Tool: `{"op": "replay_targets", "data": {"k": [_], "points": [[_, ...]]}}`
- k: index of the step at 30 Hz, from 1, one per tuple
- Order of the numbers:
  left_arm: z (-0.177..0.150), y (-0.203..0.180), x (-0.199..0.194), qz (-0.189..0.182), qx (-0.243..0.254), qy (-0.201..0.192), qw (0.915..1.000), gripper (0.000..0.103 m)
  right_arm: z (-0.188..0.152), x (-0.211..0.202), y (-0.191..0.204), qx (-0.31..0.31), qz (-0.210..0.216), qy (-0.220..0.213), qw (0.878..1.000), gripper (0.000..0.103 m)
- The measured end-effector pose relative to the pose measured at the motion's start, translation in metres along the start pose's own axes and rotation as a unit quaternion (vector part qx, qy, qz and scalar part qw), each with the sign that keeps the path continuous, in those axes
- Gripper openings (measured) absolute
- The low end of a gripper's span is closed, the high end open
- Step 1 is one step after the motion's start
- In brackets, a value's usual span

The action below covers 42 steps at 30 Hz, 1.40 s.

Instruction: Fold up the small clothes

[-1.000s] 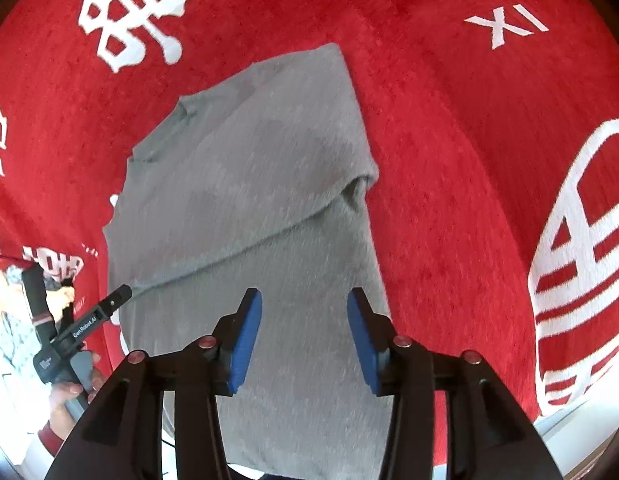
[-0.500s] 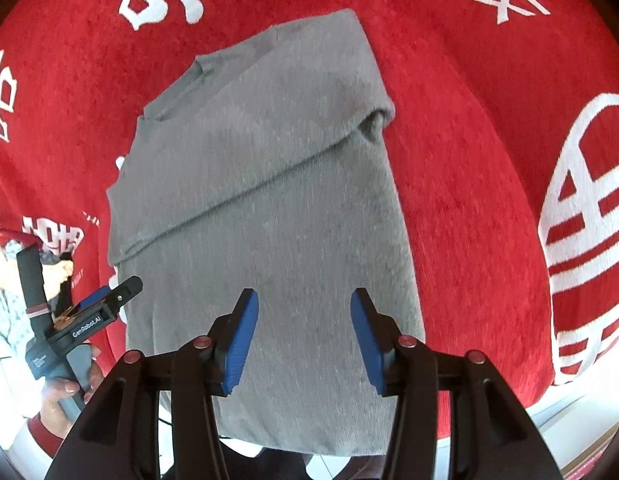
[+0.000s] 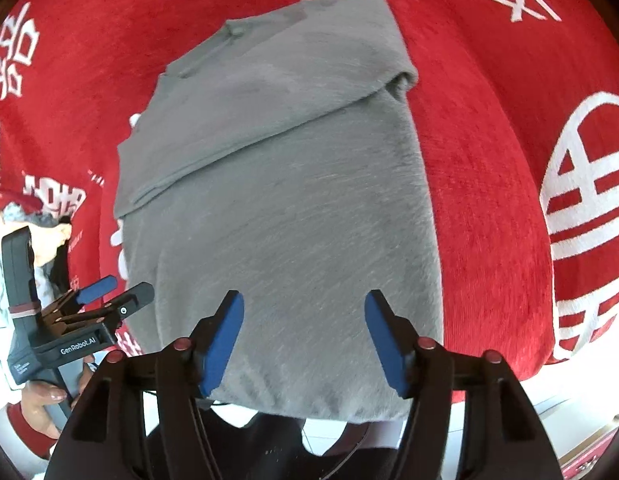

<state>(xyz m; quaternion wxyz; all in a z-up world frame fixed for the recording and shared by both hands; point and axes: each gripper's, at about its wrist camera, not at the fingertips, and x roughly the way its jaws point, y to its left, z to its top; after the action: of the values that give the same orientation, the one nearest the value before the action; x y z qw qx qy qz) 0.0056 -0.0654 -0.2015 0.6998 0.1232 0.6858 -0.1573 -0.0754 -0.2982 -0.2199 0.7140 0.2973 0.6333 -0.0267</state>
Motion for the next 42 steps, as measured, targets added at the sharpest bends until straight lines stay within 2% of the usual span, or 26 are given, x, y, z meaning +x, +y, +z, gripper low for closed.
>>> {"op": "replay_targets", "data": {"k": [4,11,14,21,31,42], "points": [[-0.009,-0.003,-0.023,-0.001,0.015,0.004,0.9999,0.1,-0.006,-0.015,0.013,-0.018,-0.014,0.002,1.0,0.074],[-0.021,0.004,-0.073,-0.015,0.063,-0.001,0.9979,0.1,-0.013,-0.054,0.038,-0.034,-0.035,-0.009,0.999,0.075],[-0.022,0.002,-0.092,-0.018,0.084,-0.007,0.9962,0.1,-0.015,-0.068,0.046,-0.026,-0.031,-0.017,0.999,0.075],[-0.021,0.01,-0.125,-0.025,0.102,-0.024,0.9942,0.1,-0.029,-0.092,0.065,-0.016,-0.031,-0.032,0.999,0.075],[-0.022,0.011,-0.138,-0.032,0.115,-0.031,0.9924,0.1,-0.047,-0.104,0.072,0.006,-0.032,-0.042,0.999,0.075],[-0.023,-0.005,-0.144,-0.041,0.141,-0.04,0.9883,0.1,-0.051,-0.117,0.063,0.022,-0.035,-0.058,0.997,0.075]]}}
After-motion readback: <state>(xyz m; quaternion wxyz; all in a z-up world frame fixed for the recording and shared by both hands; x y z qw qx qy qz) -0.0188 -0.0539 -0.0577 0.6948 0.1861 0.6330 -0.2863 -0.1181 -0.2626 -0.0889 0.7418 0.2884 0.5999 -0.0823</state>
